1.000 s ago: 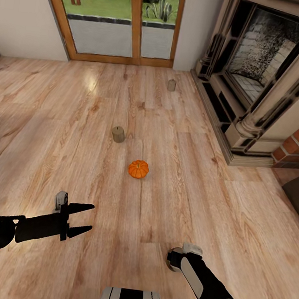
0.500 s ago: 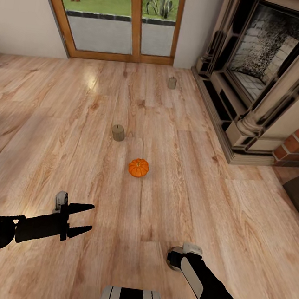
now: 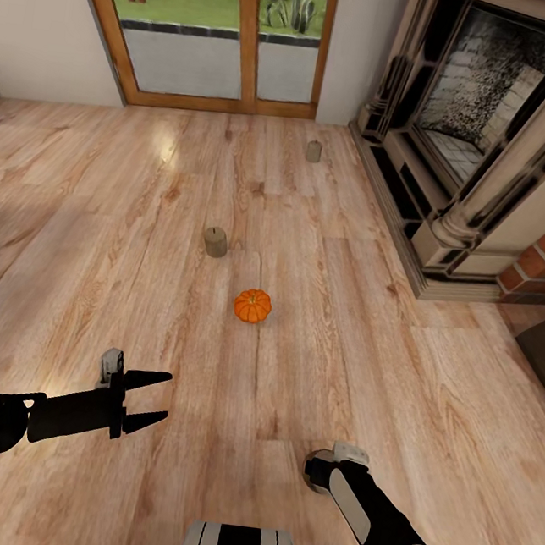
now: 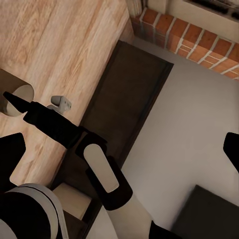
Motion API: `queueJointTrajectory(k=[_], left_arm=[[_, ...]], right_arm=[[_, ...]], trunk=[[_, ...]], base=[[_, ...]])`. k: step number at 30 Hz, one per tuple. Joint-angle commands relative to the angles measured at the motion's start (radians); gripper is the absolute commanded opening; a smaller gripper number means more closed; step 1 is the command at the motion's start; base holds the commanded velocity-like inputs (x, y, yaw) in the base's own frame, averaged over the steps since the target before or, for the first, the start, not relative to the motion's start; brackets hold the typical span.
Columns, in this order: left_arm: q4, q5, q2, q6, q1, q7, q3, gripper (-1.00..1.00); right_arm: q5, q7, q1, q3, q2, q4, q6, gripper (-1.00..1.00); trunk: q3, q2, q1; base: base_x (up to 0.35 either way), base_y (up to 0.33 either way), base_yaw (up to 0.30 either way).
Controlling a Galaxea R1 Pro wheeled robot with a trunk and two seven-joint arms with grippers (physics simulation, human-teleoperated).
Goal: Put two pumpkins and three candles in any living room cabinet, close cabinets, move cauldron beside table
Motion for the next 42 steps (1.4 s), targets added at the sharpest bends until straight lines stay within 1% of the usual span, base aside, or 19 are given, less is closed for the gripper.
queueJointTrajectory(k=[1, 20, 36, 37, 41, 42], left_arm=[[-0.001, 0.010, 0.001, 0.000, -0.001, 0.009, -0.001, 1.00], [0.003, 0.008, 0.001, 0.000, -0.001, 0.009, -0.001, 1.00], [0.010, 0.001, 0.001, -0.001, -0.001, 0.011, -0.001, 1.00], [0.011, -0.003, 0.001, -0.001, -0.001, 0.012, -0.001, 1.00], [0.014, -0.055, -0.003, -0.002, -0.001, 0.012, 0.006, 1.00], [0.014, -0.061, -0.003, -0.002, -0.001, 0.012, 0.007, 1.00]], right_arm=[[-0.013, -0.011, 0.000, 0.007, -0.002, -0.002, 0.002, -1.00], [-0.013, -0.010, 0.000, 0.007, -0.002, -0.002, 0.002, -1.00], [-0.010, -0.008, 0.000, 0.007, -0.003, -0.003, 0.002, -1.00], [-0.010, -0.008, 0.000, 0.007, -0.003, -0.003, 0.002, -1.00], [-0.009, -0.009, 0.000, 0.007, -0.003, -0.004, 0.002, -1.00], [-0.009, -0.009, 0.000, 0.007, -0.003, -0.004, 0.002, -1.00]], trunk=[[-0.001, 0.000, 0.000], [0.003, 0.000, -0.001], [0.065, 0.004, -0.008], [0.069, 0.004, -0.008], [0.084, 0.005, -0.010], [0.088, 0.005, -0.010]], base=[[0.000, 0.000, 0.000], [0.000, 0.000, 0.000], [0.000, 0.000, 0.000], [0.000, 0.000, 0.000], [0.000, 0.000, 0.000], [0.000, 0.000, 0.000]])
